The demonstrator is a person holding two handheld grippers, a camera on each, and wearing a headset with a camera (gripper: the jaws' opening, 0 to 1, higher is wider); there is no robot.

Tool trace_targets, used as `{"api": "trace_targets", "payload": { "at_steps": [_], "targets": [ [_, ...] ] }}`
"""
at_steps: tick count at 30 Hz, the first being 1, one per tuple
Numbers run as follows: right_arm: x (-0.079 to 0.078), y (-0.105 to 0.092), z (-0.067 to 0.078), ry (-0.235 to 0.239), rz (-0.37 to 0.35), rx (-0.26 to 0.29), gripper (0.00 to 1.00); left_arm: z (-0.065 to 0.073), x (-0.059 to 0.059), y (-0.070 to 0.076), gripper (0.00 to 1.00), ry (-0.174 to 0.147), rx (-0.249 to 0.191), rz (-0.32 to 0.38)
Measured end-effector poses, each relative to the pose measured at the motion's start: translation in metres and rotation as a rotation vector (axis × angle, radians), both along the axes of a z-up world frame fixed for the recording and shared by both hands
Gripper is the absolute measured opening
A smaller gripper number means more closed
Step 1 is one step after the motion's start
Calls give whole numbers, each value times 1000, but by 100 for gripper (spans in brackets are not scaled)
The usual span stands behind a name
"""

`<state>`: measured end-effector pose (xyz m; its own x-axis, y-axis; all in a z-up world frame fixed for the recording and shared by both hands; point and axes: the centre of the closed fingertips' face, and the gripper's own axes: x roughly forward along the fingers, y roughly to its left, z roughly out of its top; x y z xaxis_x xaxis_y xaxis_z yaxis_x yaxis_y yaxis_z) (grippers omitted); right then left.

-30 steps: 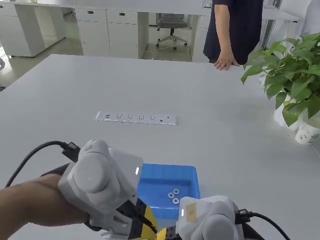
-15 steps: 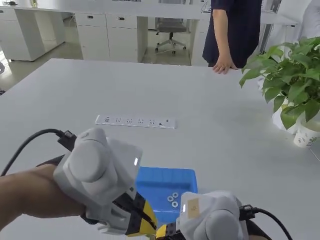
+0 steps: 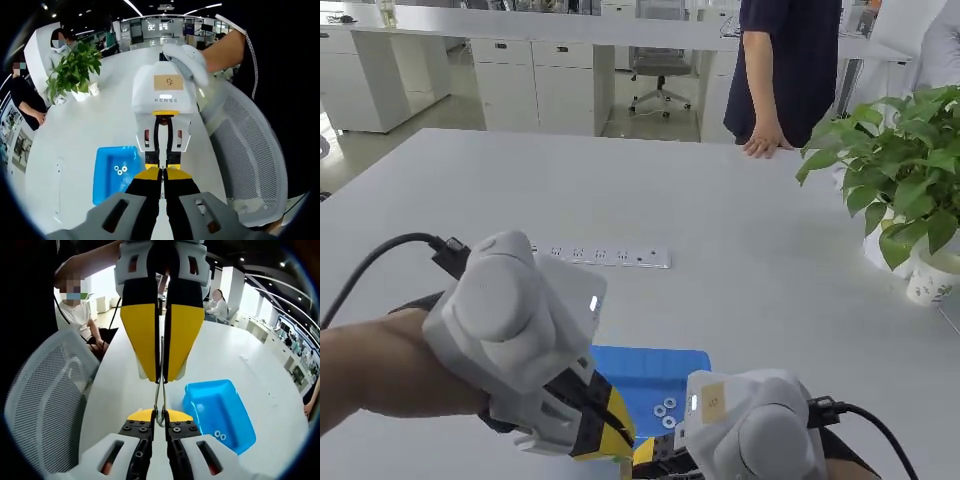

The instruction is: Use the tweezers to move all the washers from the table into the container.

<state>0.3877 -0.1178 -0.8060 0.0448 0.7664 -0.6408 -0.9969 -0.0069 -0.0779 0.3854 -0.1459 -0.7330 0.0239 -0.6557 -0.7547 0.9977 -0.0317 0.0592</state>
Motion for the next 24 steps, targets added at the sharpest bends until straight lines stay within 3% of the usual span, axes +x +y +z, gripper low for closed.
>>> {"api": "trace_targets", "payload": {
  "at_steps": [10, 24],
  "targets": [
    [16, -2, 9, -20, -10, 7, 9, 8, 14, -2, 4, -22, 2, -13],
    [47, -3, 18, -45, -33, 23, 9, 18, 42, -2, 4, -51, -11, -10]
  ]
}}
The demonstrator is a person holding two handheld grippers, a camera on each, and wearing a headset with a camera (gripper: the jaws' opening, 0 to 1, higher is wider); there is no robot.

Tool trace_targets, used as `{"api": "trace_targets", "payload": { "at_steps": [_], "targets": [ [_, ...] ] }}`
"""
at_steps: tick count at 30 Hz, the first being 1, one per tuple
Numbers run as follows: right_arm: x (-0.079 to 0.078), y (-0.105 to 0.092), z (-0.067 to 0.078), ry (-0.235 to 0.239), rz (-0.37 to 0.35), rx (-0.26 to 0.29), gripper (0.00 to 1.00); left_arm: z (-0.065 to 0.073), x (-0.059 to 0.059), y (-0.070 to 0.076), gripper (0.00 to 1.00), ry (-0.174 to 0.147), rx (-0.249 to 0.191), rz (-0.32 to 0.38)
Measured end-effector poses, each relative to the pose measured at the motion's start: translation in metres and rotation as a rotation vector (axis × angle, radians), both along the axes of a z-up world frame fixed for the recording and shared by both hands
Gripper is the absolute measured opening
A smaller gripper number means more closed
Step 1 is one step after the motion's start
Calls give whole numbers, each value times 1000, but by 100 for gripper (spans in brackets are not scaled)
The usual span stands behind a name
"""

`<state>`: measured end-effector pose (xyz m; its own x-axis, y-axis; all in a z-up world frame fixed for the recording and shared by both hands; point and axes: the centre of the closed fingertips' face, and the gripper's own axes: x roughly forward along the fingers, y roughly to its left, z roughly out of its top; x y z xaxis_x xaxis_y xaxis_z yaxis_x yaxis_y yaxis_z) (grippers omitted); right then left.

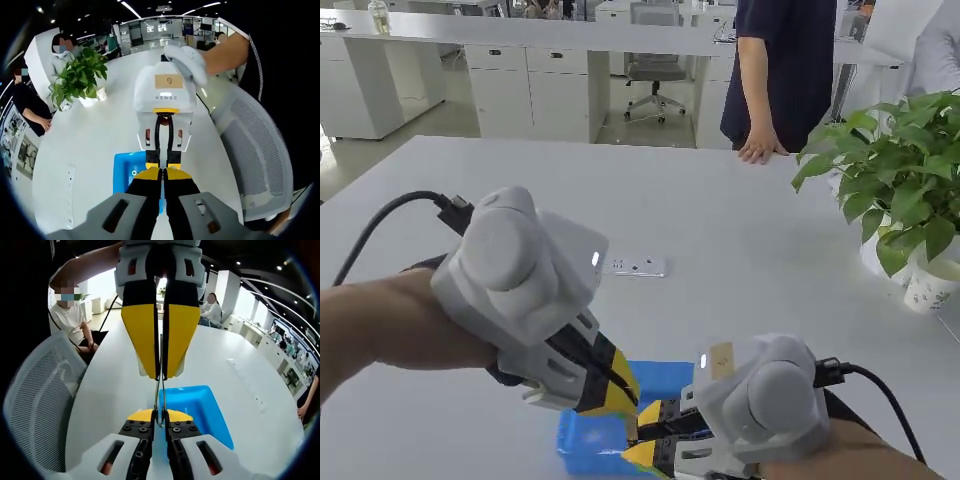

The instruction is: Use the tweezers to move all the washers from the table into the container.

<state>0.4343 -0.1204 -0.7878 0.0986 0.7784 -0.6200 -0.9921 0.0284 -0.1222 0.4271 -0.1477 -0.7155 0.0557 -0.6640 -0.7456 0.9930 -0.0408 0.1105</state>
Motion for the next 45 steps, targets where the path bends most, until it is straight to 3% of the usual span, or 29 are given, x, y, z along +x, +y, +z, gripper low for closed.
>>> {"api": "trace_targets", "payload": {
  "at_steps": [12, 26, 45],
  "targets": [
    [26, 1, -5, -5, -23, 7, 9, -5, 26, -1, 4, -21, 4, -8],
    [46, -2, -29, 14, -29, -20, 9, -30, 47, -3, 5, -11, 6, -7],
    [53, -9, -65, 67, -14, -93, 10, -64, 58, -9, 5, 30, 6, -2]
  ]
}}
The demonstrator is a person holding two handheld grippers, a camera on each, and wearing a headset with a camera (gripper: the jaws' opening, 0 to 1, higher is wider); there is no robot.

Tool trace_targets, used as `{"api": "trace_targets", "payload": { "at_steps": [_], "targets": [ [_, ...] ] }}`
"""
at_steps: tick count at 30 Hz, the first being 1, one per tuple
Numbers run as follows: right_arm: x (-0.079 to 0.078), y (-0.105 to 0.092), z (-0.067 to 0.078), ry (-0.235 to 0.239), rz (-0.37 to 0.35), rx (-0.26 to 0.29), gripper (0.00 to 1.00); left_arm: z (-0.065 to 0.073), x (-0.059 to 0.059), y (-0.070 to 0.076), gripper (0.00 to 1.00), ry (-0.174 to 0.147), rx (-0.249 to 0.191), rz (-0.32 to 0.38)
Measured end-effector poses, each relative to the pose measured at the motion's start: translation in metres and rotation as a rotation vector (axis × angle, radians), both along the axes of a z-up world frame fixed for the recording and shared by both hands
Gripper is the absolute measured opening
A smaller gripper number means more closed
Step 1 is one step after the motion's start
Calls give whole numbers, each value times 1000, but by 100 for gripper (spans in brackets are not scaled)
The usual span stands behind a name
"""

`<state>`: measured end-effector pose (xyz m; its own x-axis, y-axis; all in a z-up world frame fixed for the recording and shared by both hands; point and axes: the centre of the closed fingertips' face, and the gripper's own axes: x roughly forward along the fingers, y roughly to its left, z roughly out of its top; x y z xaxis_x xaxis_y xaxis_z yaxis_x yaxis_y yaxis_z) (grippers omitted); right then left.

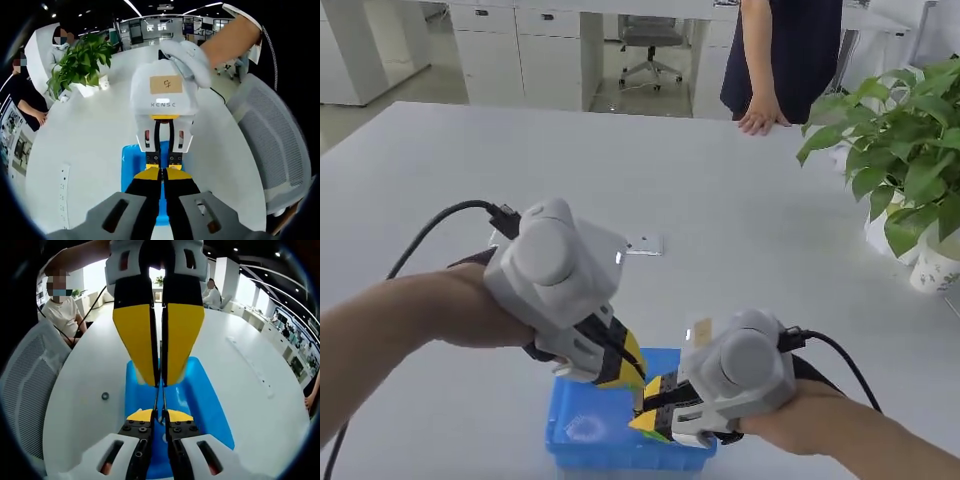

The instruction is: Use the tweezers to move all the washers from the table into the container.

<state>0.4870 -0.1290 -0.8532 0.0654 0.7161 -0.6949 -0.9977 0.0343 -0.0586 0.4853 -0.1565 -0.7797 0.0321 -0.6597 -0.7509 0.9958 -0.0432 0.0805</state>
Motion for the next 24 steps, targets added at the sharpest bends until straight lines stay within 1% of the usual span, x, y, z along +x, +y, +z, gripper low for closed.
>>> {"api": "trace_targets", "payload": {
  "at_steps": [2, 9, 11, 13, 20, 24],
  "targets": [
    [-1, -1, -2, 7, 3, -5, 10, -2, 0, -1, 5, 3, 0, 0],
    [1, -1, -8, 8, 7, -27, 10, -7, 1, -3, 5, 2, 2, -4],
    [2, -2, -10, -2, 10, -33, 10, -8, 1, -4, 5, 2, 0, -6],
    [2, -2, -11, -1, 16, -39, 10, -9, 1, -4, 5, 3, 0, -6],
    [2, -4, -14, -5, 22, -52, 11, -12, 2, -4, 5, 2, -1, -4],
    [2, -4, -14, -5, 22, -51, 11, -12, 1, -4, 5, 4, -2, -4]
  ]
}}
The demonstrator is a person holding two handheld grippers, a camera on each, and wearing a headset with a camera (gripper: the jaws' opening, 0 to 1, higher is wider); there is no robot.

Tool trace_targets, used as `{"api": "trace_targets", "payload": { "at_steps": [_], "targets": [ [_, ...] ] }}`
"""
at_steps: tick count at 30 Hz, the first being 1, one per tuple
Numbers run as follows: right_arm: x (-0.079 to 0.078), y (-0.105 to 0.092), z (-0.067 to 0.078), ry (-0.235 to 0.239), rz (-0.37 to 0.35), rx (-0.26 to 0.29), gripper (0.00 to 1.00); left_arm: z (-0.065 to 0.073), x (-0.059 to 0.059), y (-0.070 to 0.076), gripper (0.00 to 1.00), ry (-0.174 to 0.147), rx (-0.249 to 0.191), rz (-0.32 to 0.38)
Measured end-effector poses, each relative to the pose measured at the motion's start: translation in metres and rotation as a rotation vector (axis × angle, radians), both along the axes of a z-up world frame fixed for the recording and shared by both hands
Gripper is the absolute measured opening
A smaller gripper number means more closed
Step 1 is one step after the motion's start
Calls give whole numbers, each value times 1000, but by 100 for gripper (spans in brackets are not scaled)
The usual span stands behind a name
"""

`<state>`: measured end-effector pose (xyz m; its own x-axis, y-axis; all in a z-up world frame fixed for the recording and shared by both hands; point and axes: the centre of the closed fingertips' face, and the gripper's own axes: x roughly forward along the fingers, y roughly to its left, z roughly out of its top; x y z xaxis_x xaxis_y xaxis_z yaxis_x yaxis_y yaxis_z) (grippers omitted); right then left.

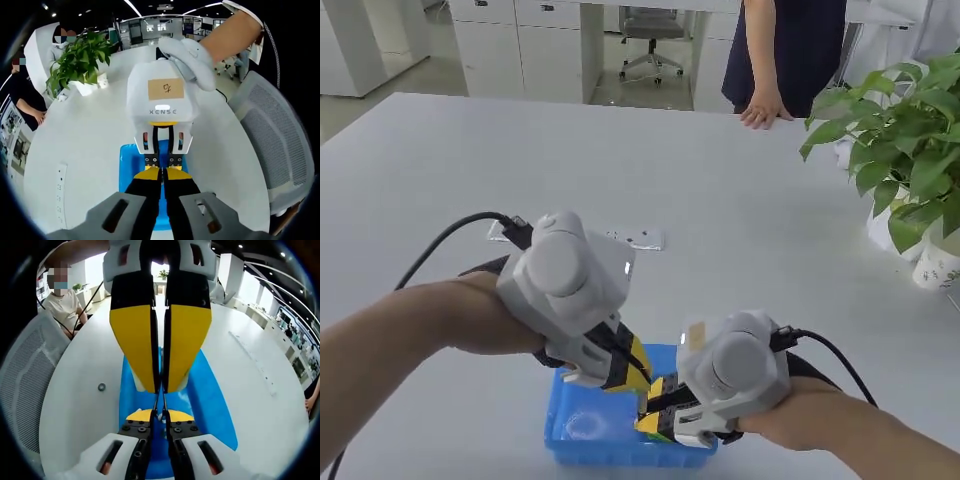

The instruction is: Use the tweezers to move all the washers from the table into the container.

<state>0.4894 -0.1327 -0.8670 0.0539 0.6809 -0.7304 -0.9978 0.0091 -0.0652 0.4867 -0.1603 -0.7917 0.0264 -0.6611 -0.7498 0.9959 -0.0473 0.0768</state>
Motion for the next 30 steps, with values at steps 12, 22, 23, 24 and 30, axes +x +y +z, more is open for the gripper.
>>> {"api": "trace_targets", "payload": {
  "at_steps": [12, 22, 23, 24, 30],
  "targets": [
    [-2, -1, 8, -5, -3, 10, 11, 7, -2, 0, 5, 0, -10, 0],
    [-6, 2, 22, -20, -2, 33, 11, 21, -6, 4, 5, -16, -15, 8],
    [-7, 2, 23, -21, -2, 34, 11, 23, -7, 4, 5, -16, -14, 8],
    [-8, 2, 25, -24, -1, 36, 11, 24, -8, 5, 5, -15, -15, 11],
    [-12, 1, 33, -37, 3, 41, 10, 32, -13, 5, 5, -16, -17, 17]
  ]
}}
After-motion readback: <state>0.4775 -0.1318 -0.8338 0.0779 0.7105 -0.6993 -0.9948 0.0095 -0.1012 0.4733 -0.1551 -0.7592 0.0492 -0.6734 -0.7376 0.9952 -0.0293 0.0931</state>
